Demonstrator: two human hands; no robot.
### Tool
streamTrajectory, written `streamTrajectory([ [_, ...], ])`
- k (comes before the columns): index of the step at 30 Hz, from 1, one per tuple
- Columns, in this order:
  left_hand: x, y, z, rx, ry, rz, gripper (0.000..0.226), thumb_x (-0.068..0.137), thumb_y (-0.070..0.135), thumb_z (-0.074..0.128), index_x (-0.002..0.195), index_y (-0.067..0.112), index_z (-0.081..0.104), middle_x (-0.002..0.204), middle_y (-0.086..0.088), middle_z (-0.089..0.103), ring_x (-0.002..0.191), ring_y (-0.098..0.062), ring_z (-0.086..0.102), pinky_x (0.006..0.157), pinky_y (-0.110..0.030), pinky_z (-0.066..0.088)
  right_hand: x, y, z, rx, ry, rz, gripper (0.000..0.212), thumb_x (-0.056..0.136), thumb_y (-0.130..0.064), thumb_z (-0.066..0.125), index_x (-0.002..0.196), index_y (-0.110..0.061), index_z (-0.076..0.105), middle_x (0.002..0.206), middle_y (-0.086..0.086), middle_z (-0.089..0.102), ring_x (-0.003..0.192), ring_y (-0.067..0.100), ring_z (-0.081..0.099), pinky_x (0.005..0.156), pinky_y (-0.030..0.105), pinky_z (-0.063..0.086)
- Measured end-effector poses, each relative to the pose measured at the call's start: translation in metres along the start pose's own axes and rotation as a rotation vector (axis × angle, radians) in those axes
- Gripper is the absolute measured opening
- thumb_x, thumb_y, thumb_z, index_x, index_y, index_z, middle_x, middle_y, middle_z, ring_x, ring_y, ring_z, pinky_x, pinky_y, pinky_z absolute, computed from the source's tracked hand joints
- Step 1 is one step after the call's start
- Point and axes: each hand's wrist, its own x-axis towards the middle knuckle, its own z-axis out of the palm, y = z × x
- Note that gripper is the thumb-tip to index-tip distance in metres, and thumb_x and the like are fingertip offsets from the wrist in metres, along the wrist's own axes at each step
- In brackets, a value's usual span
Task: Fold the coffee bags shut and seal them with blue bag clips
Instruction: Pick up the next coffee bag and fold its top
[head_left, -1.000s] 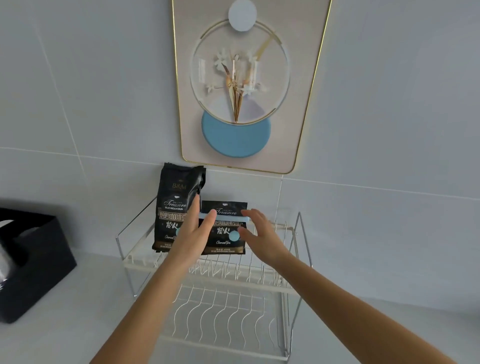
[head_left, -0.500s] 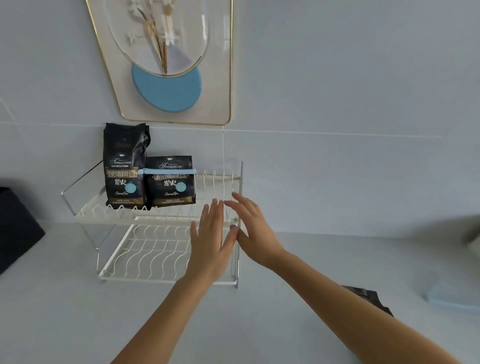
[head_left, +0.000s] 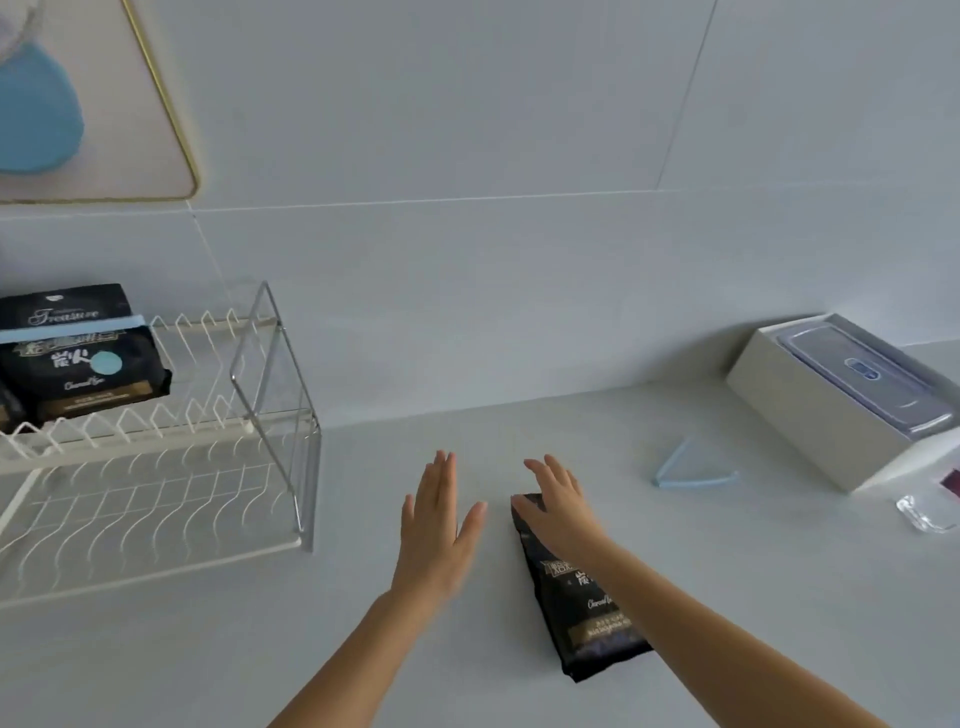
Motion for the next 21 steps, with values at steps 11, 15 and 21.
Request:
streamTrajectory([
  [11, 0.011, 0.025, 0.092, -0.537, -0.399, -0.537, 0.045, 0.097, 0.041, 0.034, 0.133, 0.016, 0.039, 0.141, -0.002, 0.043, 0.127, -0.017, 0.042, 0.107, -0.036, 0.033, -0.006, 0.110, -0.022, 0.262, -0.174, 0.336, 0.059, 0.095, -0.038, 0.045, 0.144, -0.014, 0.022, 0.149, 0.013, 0.034, 0.127, 0.027, 0.046, 0.103, 0.039, 0.043],
  [15, 0.008, 0.024, 0.111, -0.721, -0.346, -0.713, 0.040, 0.095, 0.034, 0.046, 0.130, 0.014, 0.044, 0.131, -0.005, 0.054, 0.119, -0.022, 0.050, 0.097, -0.039, 0.041, 0.001, 0.119, -0.017, 0.527, -0.242, 0.508, 0.057, 0.095, -0.042, 0.045, 0.140, -0.010, 0.029, 0.136, 0.014, 0.049, 0.115, 0.025, 0.055, 0.096, 0.037, 0.046],
  [21, 0.018, 0.029, 0.108, -0.919, -0.276, -0.790, 0.015, 0.086, 0.021, 0.062, 0.100, 0.013, 0.063, 0.095, -0.006, 0.070, 0.088, -0.019, 0.064, 0.070, -0.031, 0.048, 0.009, 0.117, -0.023, 0.755, -0.233, 0.525, 0.037, 0.090, -0.031, 0.059, 0.114, -0.003, 0.053, 0.100, 0.014, 0.070, 0.083, 0.023, 0.069, 0.064, 0.032, 0.053],
])
